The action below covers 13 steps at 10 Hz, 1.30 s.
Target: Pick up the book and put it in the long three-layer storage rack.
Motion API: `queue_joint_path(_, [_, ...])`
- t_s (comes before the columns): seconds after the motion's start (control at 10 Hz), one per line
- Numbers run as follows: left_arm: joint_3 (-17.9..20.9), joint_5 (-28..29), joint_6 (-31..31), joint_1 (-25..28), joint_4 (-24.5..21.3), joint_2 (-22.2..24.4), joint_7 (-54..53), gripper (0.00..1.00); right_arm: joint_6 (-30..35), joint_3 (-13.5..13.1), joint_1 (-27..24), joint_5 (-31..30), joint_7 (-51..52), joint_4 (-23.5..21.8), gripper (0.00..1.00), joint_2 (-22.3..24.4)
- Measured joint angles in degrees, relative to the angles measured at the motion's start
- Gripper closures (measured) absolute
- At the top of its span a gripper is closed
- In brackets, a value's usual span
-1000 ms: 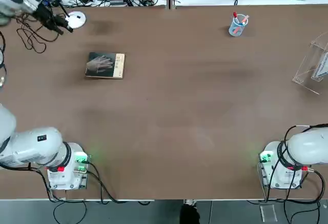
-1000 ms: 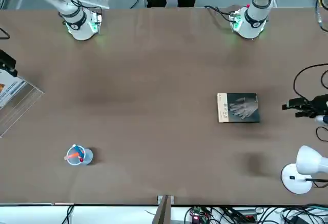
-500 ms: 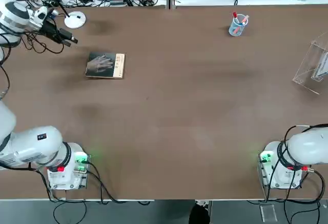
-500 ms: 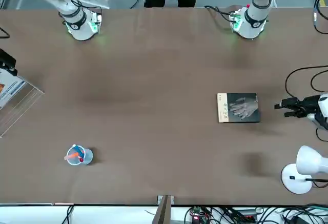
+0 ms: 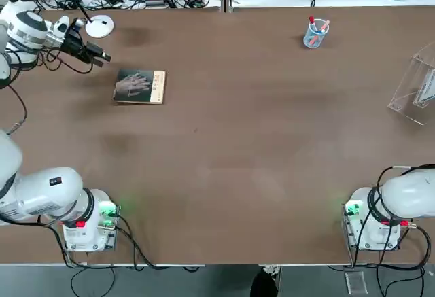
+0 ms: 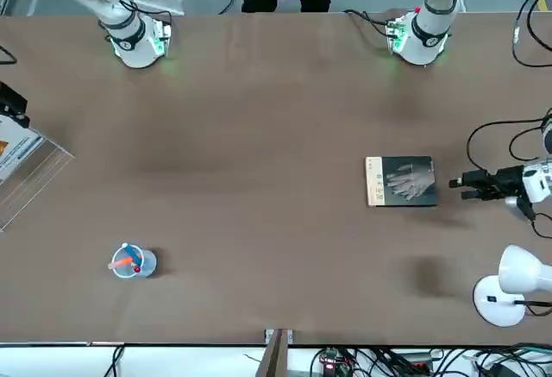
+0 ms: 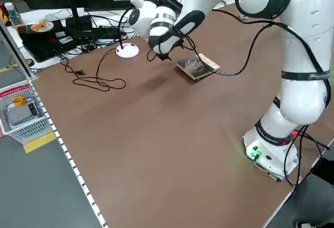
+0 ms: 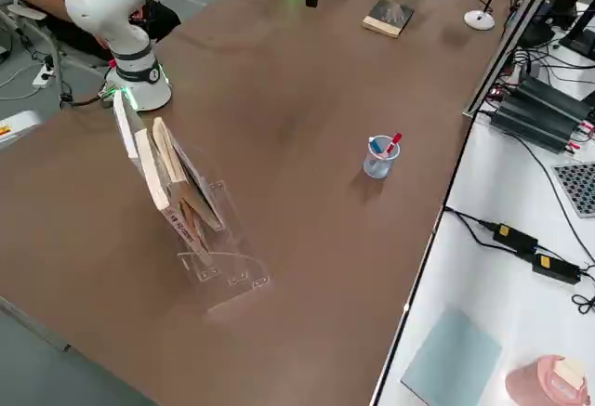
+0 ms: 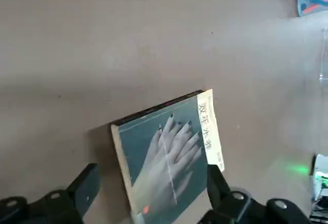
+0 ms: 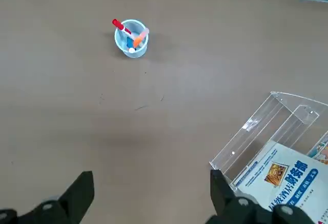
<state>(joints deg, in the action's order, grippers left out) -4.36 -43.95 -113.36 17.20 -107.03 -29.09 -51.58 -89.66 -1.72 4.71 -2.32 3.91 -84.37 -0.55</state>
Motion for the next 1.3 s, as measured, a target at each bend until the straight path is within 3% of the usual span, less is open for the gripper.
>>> queue_joint_path(1.3, [-0.09,-5.09,0.01,0.09,0.14,-6.43,0.0,0.09,1.05,-0.14,-2.26,-0.02,4.16,0.75,0.0,0.01])
